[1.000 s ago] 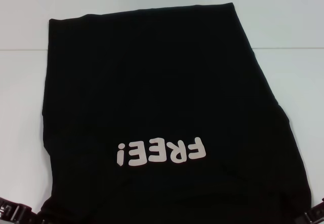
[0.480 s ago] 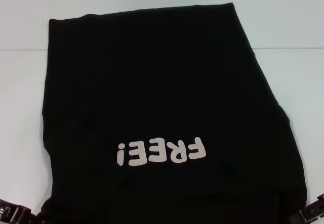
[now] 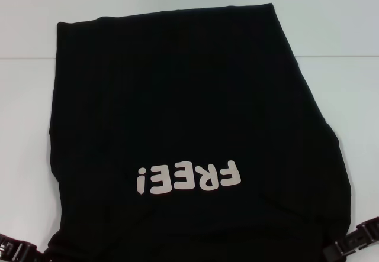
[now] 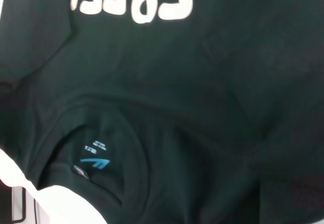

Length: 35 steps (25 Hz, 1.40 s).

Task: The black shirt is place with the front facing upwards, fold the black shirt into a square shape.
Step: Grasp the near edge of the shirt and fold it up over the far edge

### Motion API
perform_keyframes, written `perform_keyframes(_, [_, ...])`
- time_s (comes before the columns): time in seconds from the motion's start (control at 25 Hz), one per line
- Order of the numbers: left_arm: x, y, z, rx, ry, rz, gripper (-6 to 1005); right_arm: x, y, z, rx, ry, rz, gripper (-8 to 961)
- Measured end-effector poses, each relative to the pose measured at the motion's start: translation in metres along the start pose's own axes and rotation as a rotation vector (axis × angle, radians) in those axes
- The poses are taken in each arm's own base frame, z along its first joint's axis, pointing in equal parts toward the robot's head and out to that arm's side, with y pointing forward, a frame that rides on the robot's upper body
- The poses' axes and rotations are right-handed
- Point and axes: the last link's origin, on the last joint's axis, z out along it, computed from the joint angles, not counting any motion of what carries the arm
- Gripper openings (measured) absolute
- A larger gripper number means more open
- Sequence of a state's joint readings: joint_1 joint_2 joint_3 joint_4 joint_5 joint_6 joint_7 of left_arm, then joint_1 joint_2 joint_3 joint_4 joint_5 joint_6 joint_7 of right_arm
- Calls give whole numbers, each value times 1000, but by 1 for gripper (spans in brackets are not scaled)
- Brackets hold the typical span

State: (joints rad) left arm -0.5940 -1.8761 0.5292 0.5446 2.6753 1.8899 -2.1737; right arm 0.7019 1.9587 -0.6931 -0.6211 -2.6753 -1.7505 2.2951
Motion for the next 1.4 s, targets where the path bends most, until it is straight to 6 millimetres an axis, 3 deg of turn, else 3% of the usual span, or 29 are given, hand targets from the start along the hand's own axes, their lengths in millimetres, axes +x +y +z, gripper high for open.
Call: perform_keyframes(1.4, [2,1,0,0,3,20,33,-27,21,16,-37,-23,-45,655])
